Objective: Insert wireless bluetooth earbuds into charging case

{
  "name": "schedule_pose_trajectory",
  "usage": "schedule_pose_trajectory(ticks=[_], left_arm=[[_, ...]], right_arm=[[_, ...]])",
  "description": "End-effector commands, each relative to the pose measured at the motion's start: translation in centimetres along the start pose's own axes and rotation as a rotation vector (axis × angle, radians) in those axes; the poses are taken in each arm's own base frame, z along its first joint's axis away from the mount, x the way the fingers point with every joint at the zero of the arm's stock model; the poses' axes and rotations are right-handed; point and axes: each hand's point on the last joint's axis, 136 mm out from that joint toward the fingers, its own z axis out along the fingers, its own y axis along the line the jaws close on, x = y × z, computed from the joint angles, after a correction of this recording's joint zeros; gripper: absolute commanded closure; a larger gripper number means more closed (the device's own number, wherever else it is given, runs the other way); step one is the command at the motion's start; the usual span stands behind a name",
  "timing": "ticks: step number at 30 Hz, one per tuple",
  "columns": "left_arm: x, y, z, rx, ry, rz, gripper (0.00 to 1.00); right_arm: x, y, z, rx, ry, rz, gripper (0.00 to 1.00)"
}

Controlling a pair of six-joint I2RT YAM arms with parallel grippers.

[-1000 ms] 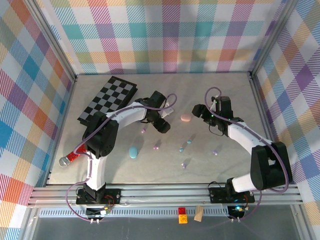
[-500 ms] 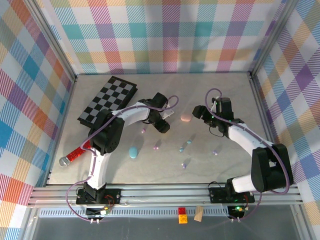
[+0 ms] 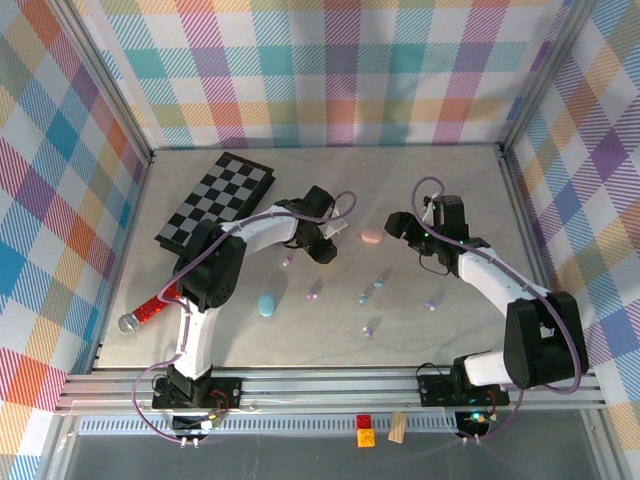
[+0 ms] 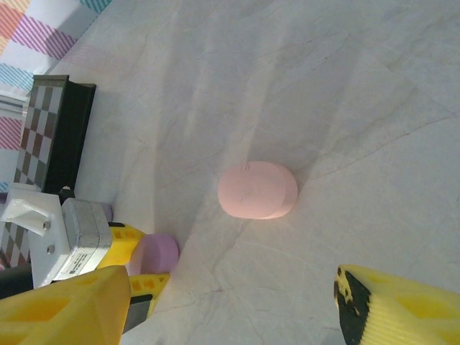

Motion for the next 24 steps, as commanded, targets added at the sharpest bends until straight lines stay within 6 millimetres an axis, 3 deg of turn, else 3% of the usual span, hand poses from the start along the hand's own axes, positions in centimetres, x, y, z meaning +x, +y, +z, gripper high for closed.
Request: schedule_pose_trajectory(ticks=[1,7,12,15,24], left_arm=[[-2.0,-1.4,-3.8,0.018,-0.127,0.048,0.60],[-4.1,-3.4,-8.0,0.052,-0.356,0.150,0.60],[-5.1,-7.1,-11.2,0.152,-0.549,0.340,0.60],[-5.6,-8.3,-12.7,0.169,-0.637,0.392,0.60],[-5.8,-10.1,-13.8,0.162,-0.700,0.516,0.60]], right_arm=[[0.8,1.7,-1.3,-0.065,0.044,-0.040,0.26],[3.1,4.7,-2.3,-0.227,0.185,-0.048,0.27],[4.3,6.0,-3.0,-0.286,0.281,0.017,0.28],[4.7,7.3,-3.7,-0.358,0.299,0.030,0.28],[6.9,10.4,-4.1,-0.469,0.377,0.020,0.29]])
